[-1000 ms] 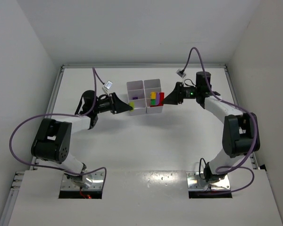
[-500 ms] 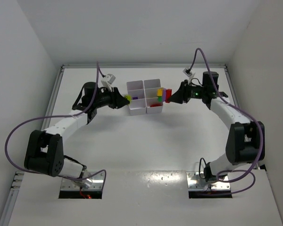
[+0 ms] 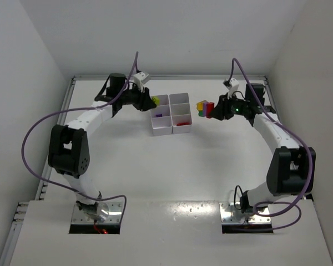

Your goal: Sort the legos into containers by color

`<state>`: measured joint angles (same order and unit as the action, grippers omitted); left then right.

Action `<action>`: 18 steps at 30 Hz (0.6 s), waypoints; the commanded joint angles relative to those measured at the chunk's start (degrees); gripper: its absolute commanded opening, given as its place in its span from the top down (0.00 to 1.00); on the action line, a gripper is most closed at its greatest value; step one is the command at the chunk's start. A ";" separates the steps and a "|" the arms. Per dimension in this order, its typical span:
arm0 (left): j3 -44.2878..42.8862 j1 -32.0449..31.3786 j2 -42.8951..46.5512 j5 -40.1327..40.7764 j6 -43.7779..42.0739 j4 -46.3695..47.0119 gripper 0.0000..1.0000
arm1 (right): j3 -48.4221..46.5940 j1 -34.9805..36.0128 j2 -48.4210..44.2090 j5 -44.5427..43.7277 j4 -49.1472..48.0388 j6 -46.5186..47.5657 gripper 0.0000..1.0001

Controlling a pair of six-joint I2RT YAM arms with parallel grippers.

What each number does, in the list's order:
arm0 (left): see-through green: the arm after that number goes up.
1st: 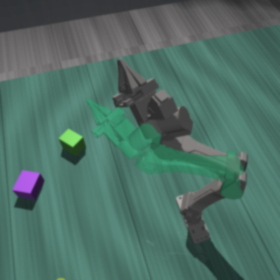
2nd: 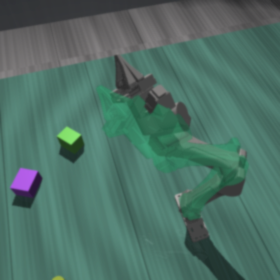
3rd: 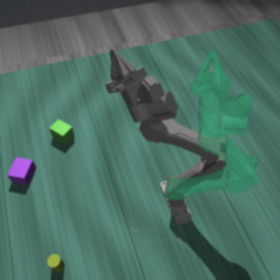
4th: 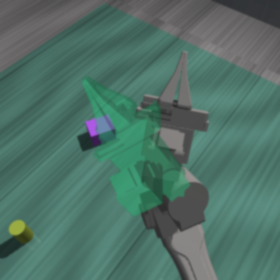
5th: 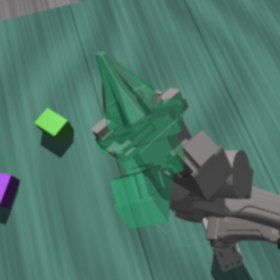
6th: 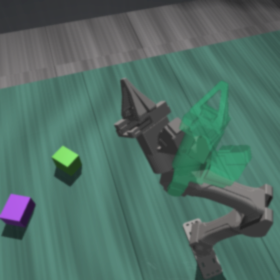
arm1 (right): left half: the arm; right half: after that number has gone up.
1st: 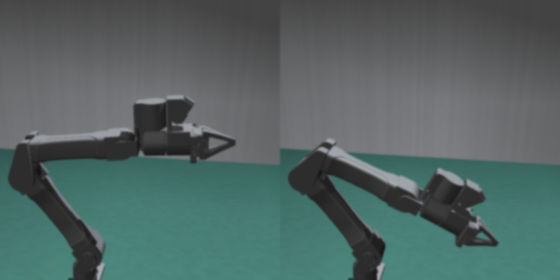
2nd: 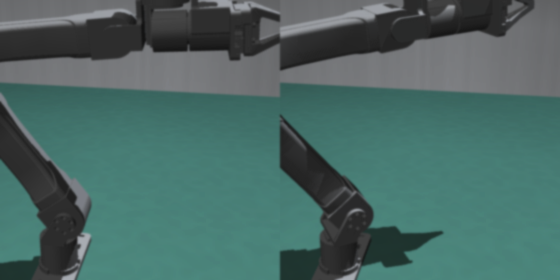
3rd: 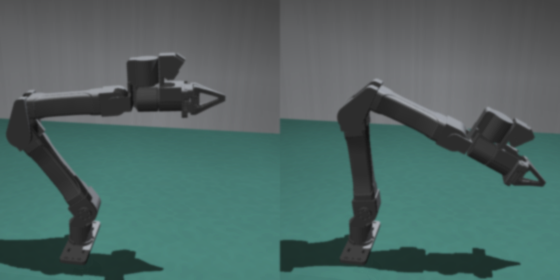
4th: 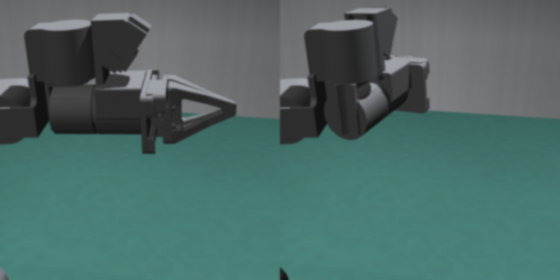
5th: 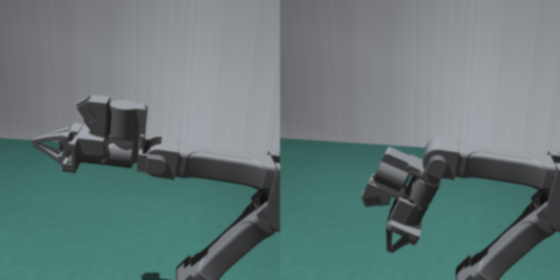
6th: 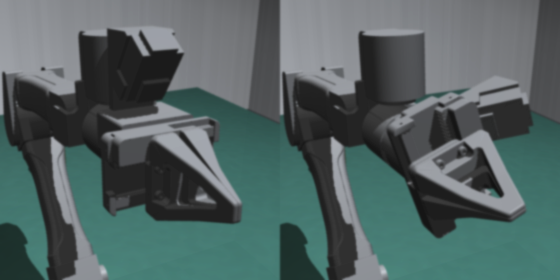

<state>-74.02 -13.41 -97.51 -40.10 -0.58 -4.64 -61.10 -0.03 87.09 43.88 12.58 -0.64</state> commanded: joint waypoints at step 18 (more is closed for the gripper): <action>-36.37 -0.30 -25.09 -11.85 -23.76 -21.36 0.98 | -16.85 0.12 3.70 -15.21 23.28 17.60 1.00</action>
<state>-106.78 -13.28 -122.23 -49.78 -17.93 -23.18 -74.46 -0.23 89.95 31.70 32.77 13.89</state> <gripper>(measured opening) 0.404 0.334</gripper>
